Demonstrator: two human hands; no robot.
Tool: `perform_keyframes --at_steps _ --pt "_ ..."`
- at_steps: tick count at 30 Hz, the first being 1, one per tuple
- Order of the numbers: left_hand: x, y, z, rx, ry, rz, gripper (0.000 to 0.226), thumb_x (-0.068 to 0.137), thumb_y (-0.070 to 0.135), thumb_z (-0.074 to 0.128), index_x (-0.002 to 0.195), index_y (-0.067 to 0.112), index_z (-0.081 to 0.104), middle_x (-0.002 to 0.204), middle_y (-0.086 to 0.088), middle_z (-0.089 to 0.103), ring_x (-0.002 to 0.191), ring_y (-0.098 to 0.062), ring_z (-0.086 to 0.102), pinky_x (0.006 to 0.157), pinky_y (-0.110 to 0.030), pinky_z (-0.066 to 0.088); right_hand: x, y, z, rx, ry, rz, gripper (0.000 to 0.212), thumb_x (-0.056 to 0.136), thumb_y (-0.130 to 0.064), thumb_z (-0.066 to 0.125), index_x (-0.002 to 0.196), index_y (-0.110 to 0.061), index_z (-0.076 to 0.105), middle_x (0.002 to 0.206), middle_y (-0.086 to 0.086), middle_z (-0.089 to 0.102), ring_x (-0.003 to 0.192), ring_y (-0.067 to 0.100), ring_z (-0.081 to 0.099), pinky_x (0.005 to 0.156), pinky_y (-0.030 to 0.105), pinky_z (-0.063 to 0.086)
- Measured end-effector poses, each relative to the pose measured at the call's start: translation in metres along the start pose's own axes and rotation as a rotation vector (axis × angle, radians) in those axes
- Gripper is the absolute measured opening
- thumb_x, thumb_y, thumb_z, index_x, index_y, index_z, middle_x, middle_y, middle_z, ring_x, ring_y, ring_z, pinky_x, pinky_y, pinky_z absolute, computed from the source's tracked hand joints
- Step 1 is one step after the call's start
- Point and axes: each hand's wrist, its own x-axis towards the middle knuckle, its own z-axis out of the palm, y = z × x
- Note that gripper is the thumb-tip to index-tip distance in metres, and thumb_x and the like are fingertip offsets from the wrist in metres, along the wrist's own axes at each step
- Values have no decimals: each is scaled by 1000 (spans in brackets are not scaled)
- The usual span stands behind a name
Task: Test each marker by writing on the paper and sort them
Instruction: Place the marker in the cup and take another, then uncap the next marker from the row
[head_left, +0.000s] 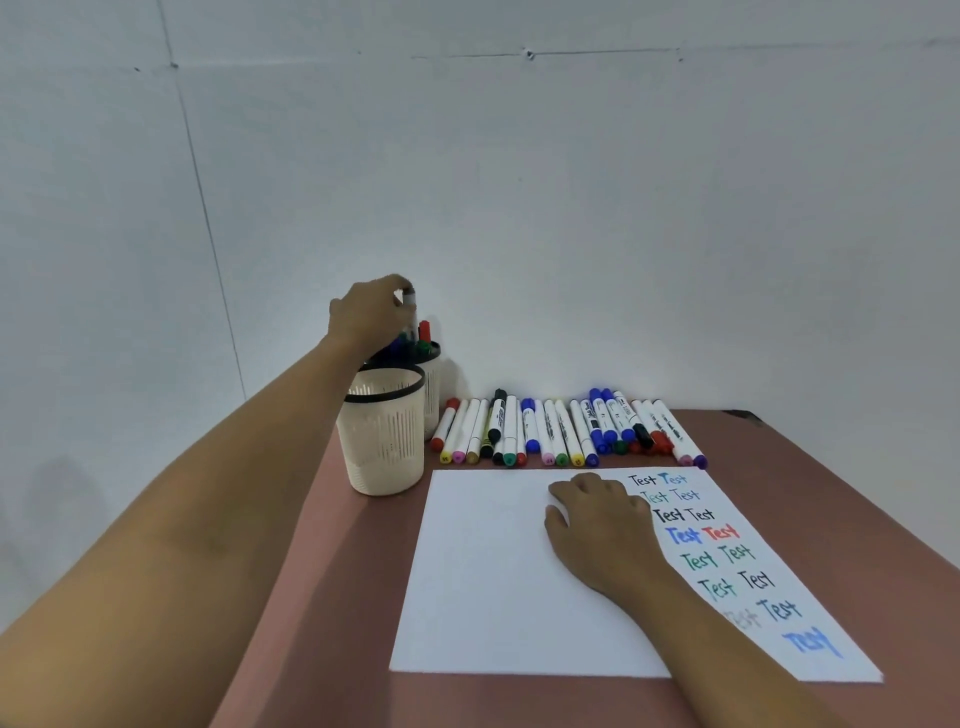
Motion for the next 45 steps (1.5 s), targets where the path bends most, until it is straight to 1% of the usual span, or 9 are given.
perform_keyframes --at_steps 2,5,9,17,27,37,39,42,45 --pt "0 -4 3 194 -53 22 30 97 27 39 113 23 64 115 -1 64 106 -26 53 86 -40 34 -1 0 -1 3 0 -1 42 101 -36 30 140 -26 41 142 -3 42 129 19 36 104 38 28" --pt "-2 -8 6 305 -127 72 33 94 21 36 100 19 68 111 -4 65 90 -24 50 78 -37 27 -1 -1 -1 9 -2 2 42 101 -35 30 140 -26 41 143 -3 41 130 19 36 105 38 28" --pt "-5 -11 8 209 -162 82 38 97 27 37 133 31 48 129 0 55 121 -24 47 98 -45 29 -1 -1 -1 8 -7 9 43 101 -36 30 141 -27 41 144 -3 40 131 19 35 106 38 28" --pt "-11 3 2 357 -179 170 37 96 27 36 127 35 54 139 -2 44 128 -28 37 102 -47 26 0 0 0 5 -2 9 43 101 -36 31 142 -27 40 145 -3 39 132 19 35 106 38 27" --pt "-63 52 2 24 -28 300 38 93 11 44 128 12 56 129 -14 51 119 -29 45 99 -40 39 0 1 -3 132 -5 43 41 101 -35 33 138 -28 48 145 -2 42 133 21 35 108 38 24" --pt "-179 61 75 -7 -539 202 36 97 30 39 125 13 55 136 -6 44 122 -21 44 101 -35 38 2 4 -13 360 14 166 32 97 -30 37 86 -19 66 95 2 66 92 23 55 86 34 35" --pt "-181 57 78 10 -569 186 33 97 33 38 108 10 58 129 -6 48 114 -20 48 96 -34 40 3 4 -17 384 -24 170 32 97 -31 38 93 -19 68 100 1 67 100 25 58 88 34 36" --pt "-183 57 78 14 -550 188 37 97 34 38 115 9 58 128 -4 48 116 -20 47 95 -33 39 2 3 -21 336 -108 131 32 97 -32 42 117 -24 65 124 0 62 117 24 53 99 36 36" --pt "-183 55 79 13 -540 192 39 97 34 38 120 9 57 132 -3 47 120 -19 45 98 -32 37 11 0 -27 274 -142 95 22 93 -26 44 95 -17 64 106 4 63 97 24 57 86 34 44"
